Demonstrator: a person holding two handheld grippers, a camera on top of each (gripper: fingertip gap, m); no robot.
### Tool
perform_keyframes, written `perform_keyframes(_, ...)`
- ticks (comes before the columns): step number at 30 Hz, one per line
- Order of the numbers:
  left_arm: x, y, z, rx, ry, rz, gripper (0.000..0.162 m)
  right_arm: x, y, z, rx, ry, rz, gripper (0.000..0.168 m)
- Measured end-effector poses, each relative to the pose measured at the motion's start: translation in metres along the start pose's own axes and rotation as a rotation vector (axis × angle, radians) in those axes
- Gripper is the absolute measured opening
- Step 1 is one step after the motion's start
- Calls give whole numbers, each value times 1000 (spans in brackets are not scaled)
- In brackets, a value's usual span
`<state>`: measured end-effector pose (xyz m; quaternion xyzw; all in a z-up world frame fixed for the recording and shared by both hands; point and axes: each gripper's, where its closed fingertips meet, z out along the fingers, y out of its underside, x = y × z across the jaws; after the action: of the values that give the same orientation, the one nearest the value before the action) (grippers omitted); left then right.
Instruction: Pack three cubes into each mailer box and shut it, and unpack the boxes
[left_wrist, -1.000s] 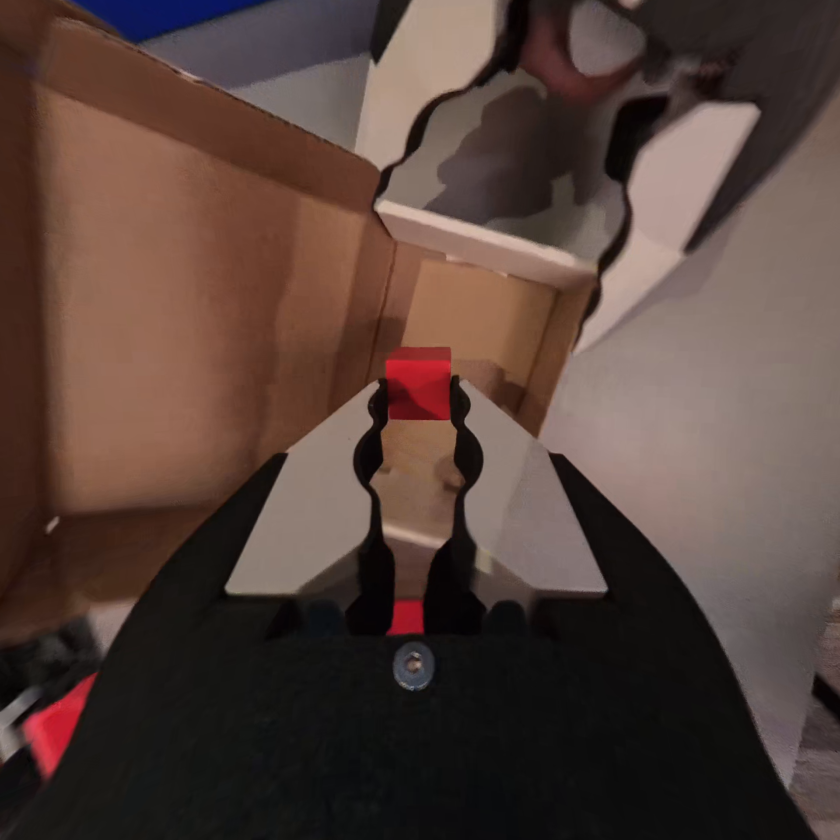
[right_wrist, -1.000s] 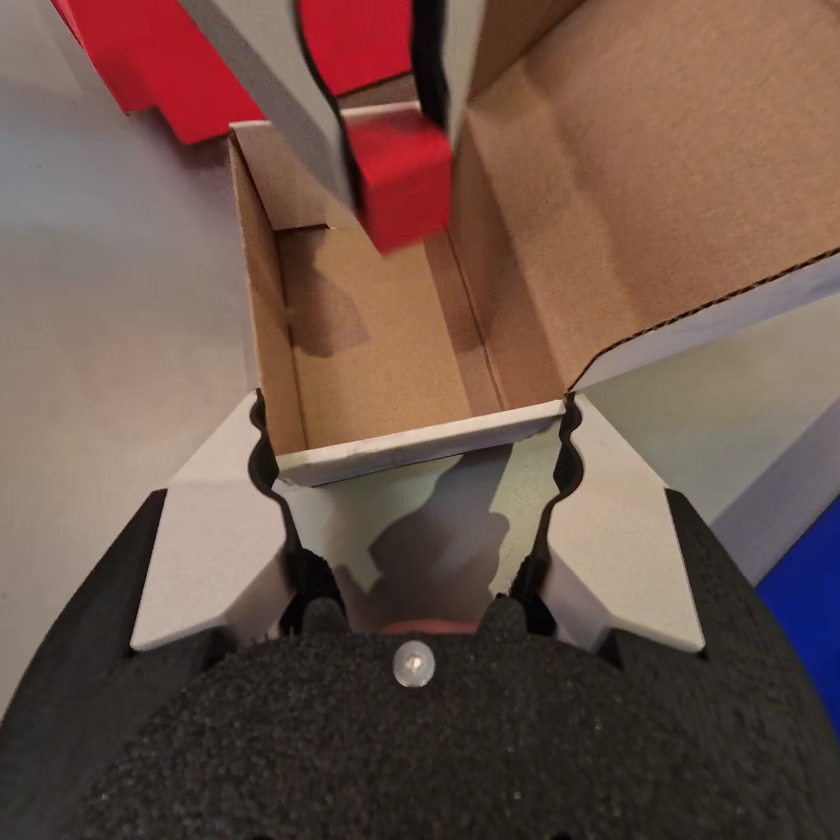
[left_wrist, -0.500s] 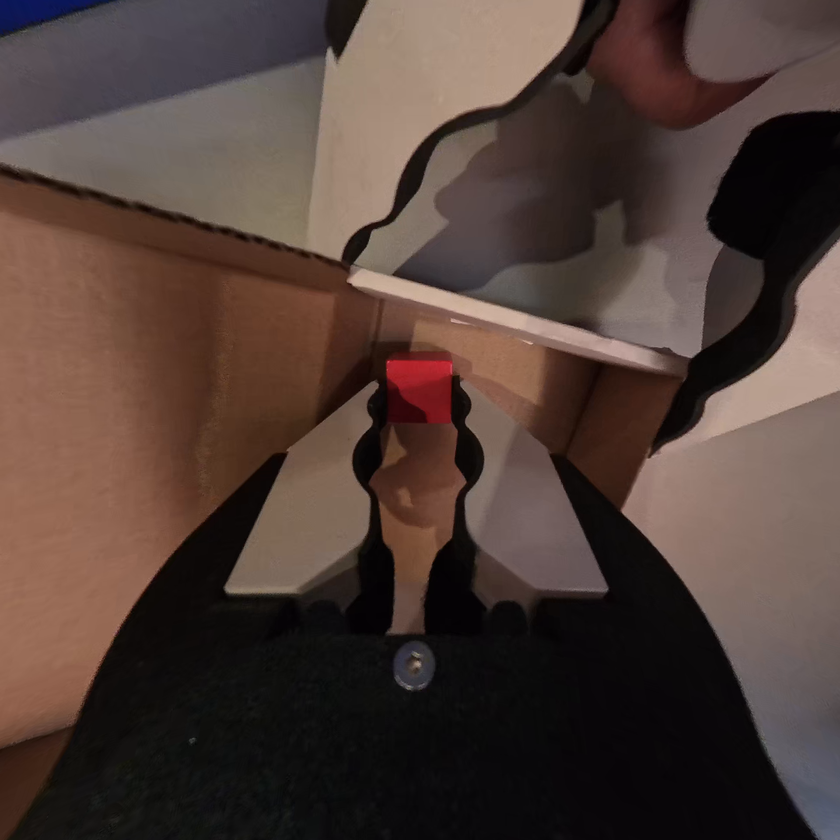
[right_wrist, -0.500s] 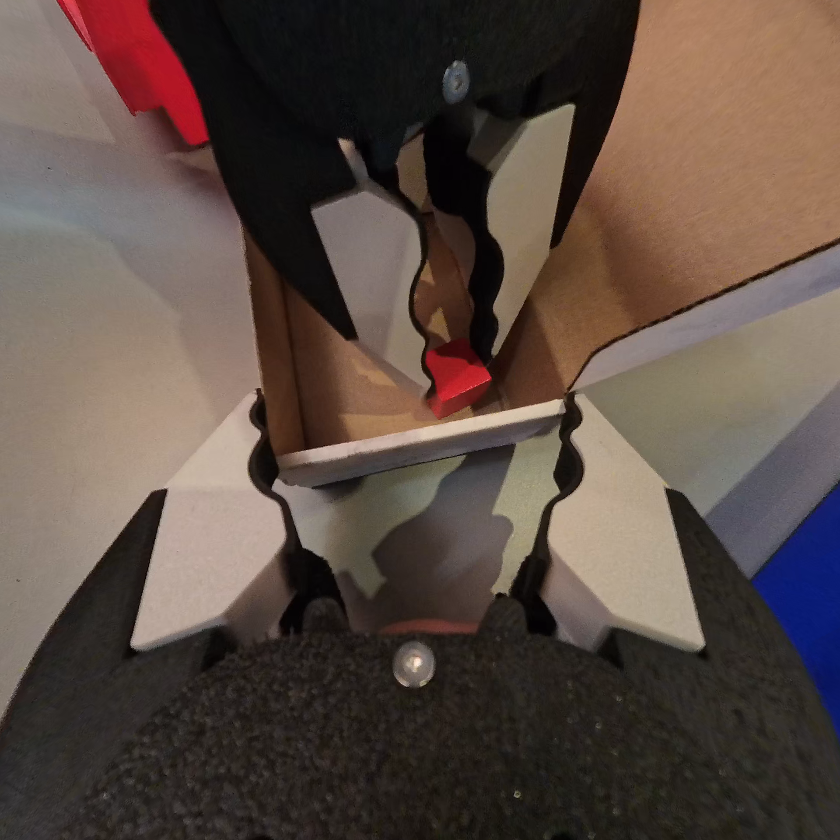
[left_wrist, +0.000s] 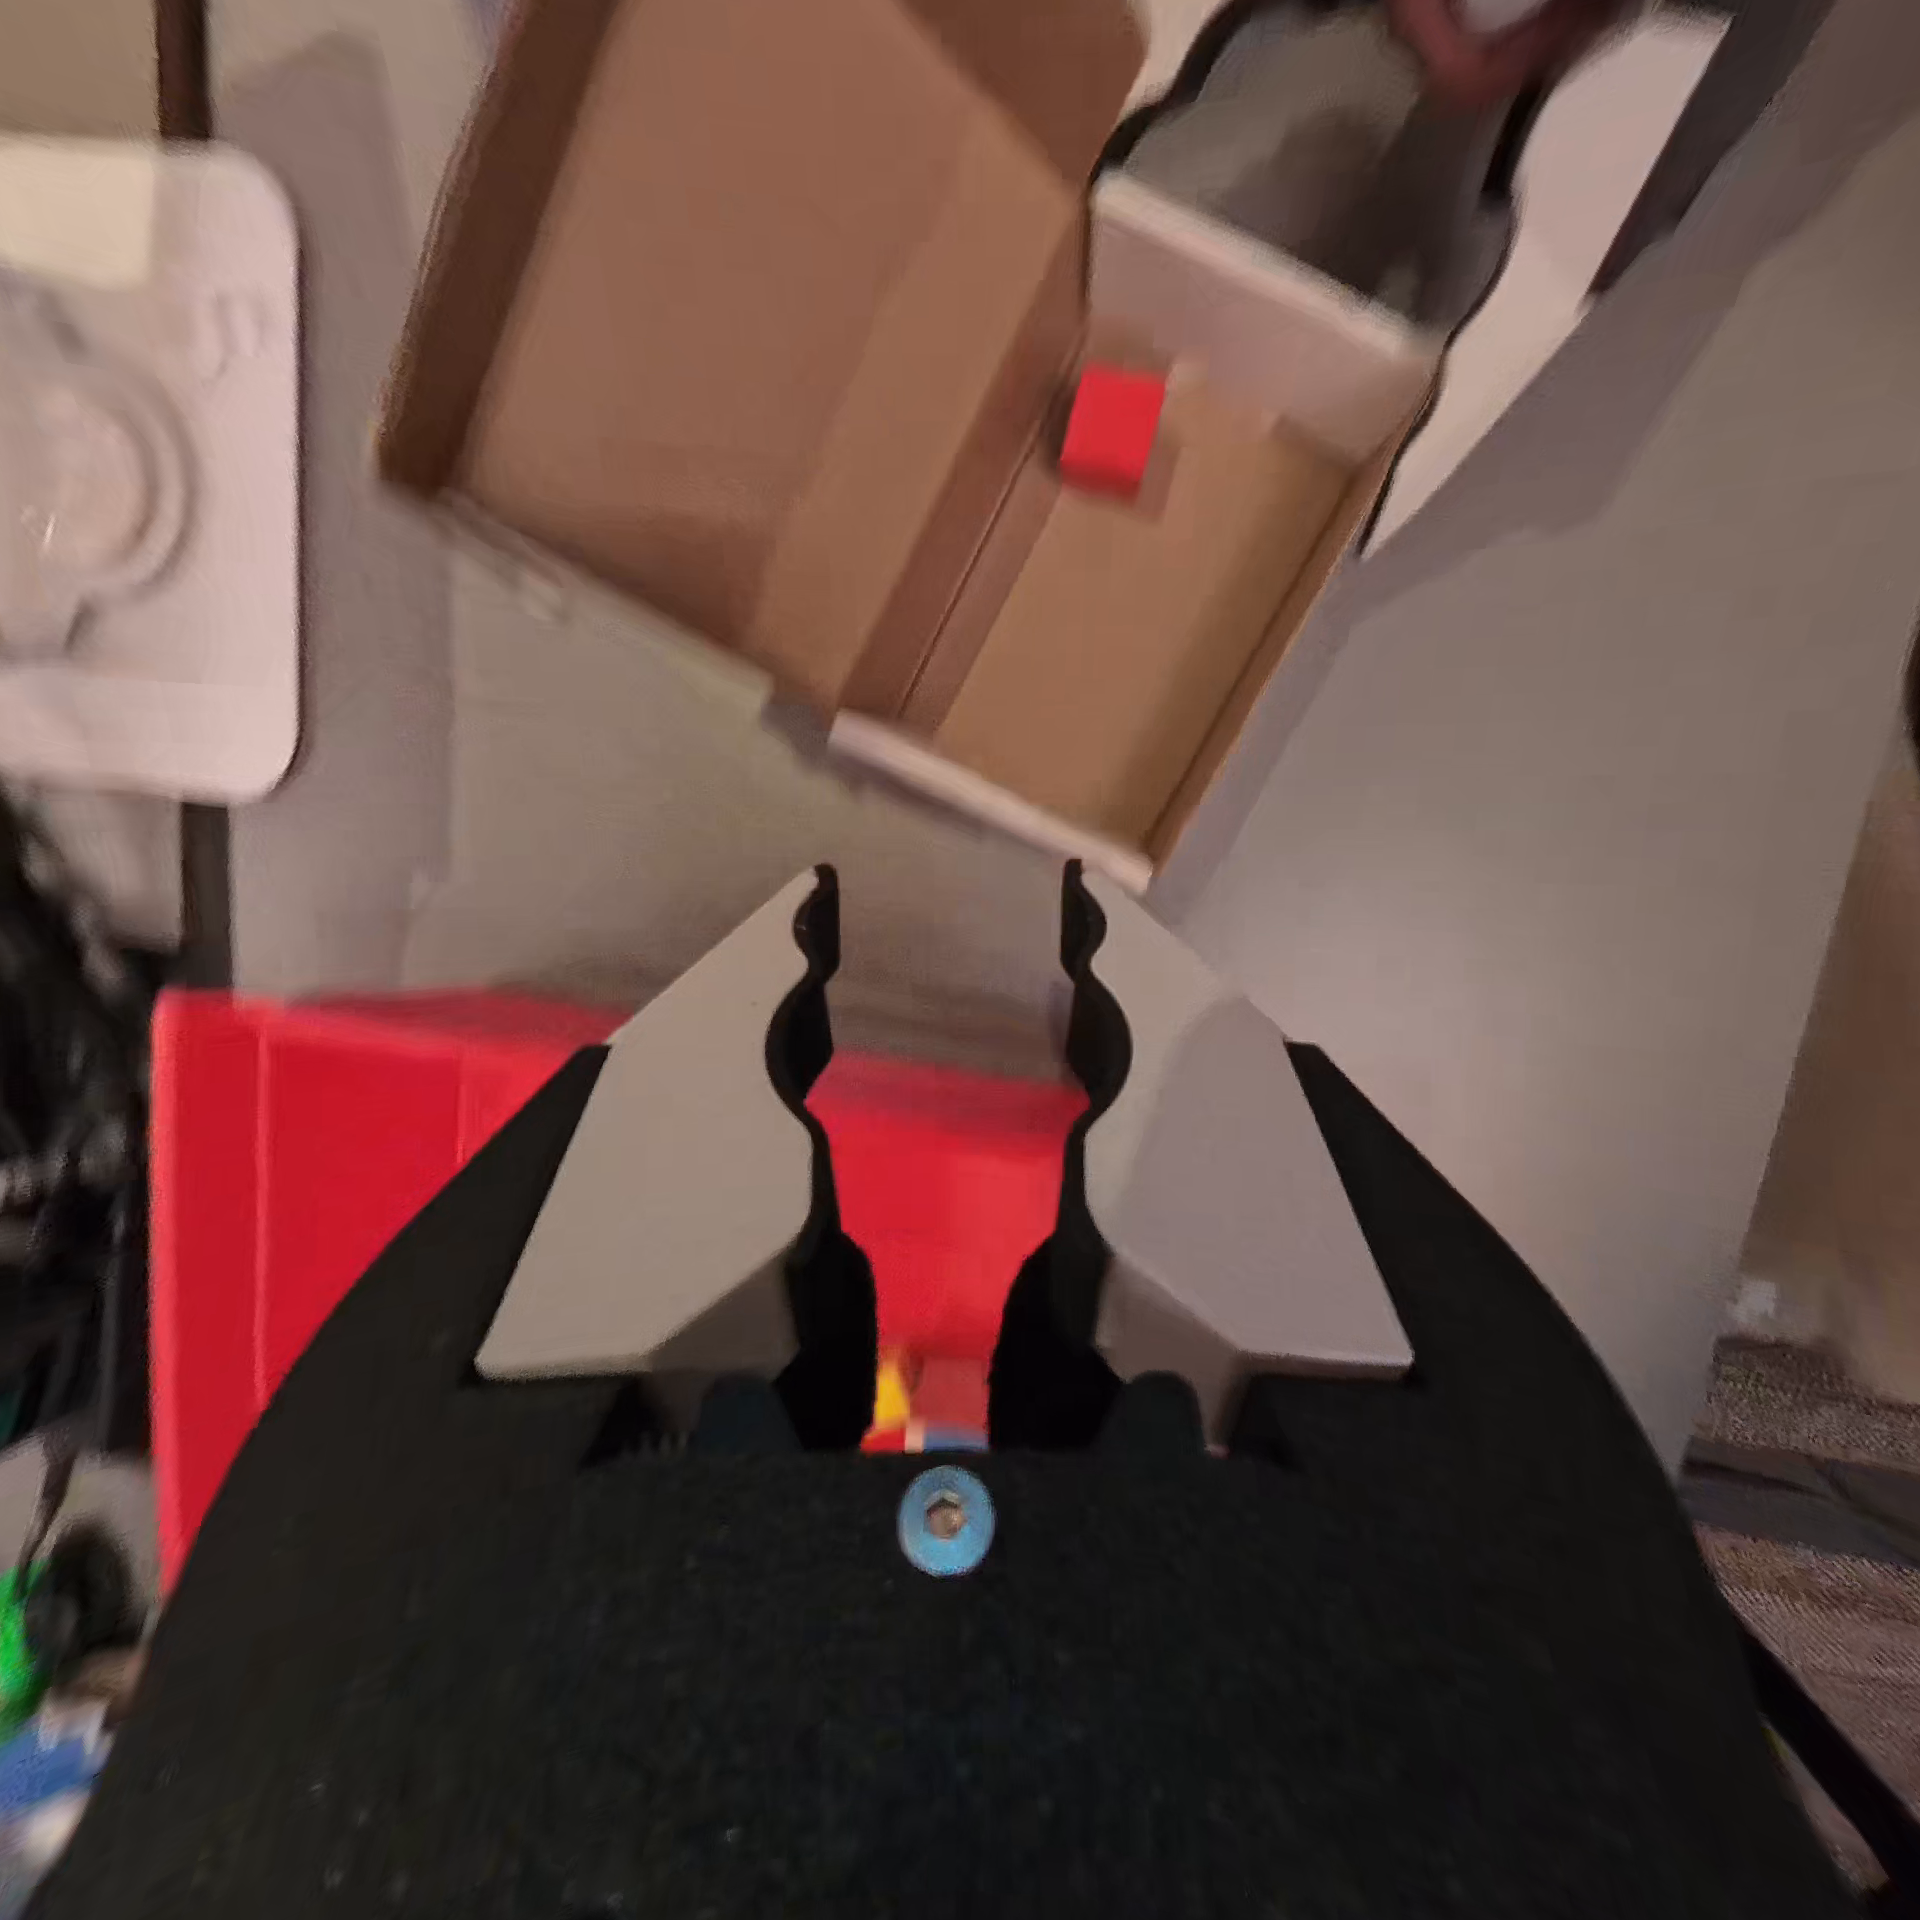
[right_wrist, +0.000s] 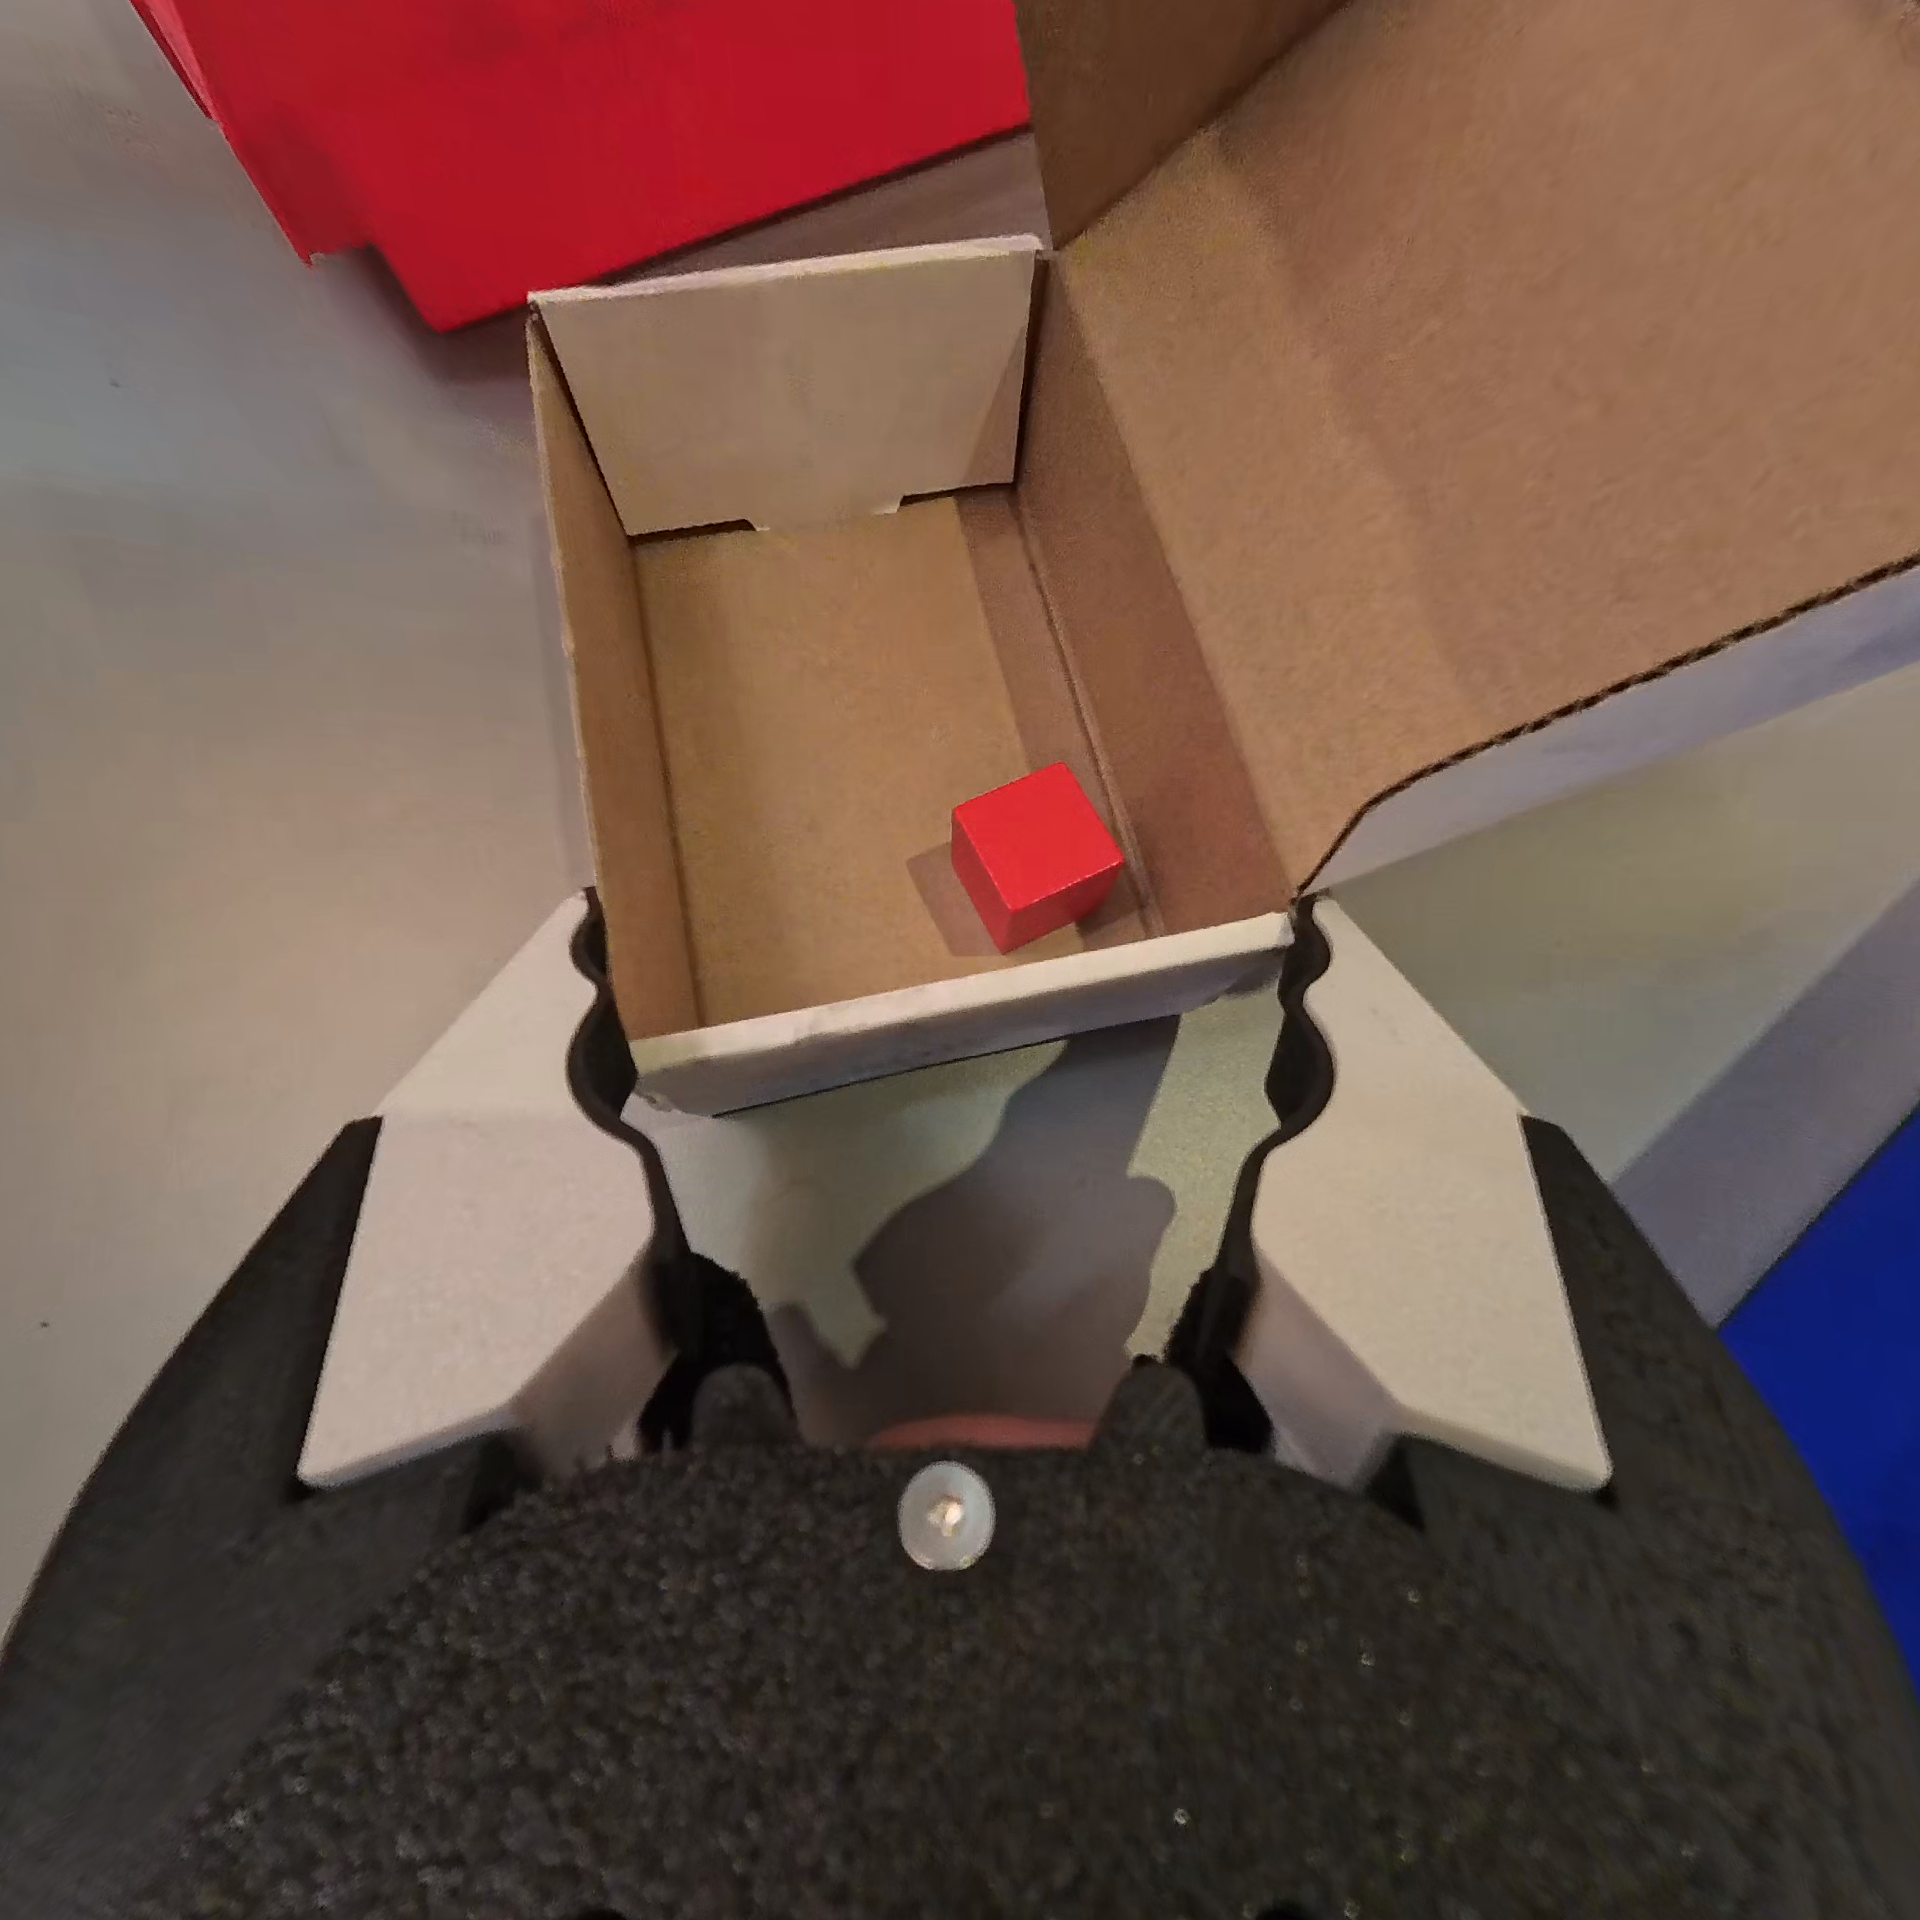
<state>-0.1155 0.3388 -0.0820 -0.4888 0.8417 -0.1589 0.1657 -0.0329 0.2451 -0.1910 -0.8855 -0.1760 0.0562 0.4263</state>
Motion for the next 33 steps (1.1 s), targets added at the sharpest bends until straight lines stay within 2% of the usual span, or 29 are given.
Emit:
perform_keyframes(4, -23, 82, -26, -166, -81, -105, 37, 0, 0, 0, -4, -3, 3, 125)
perform_keyframes(8, -33, 156, -15, -355, -78, -264, 43, 0, 1, 0, -10, -2, -1, 125)
perform_keyframes(12, -37, 200, -1, -524, -94, -341, 44, 0, 1, 0, -13, -1, -3, 125)
perform_keyframes(22, -30, 236, 22, -688, -43, -393, 41, -1, 1, 0, -8, -7, 0, 125)
perform_keyframes(23, -31, 237, 24, -695, -41, -394, 40, -1, 1, 0, -9, -7, -1, 125)
perform_keyframes(25, -30, 240, 26, -717, -30, -396, 19, -1, 1, 0, -10, -7, -1, 125)
perform_keyframes(33, -34, 231, 11, -705, -47, -371, 18, -1, 1, -1, -10, -10, 0, 125)
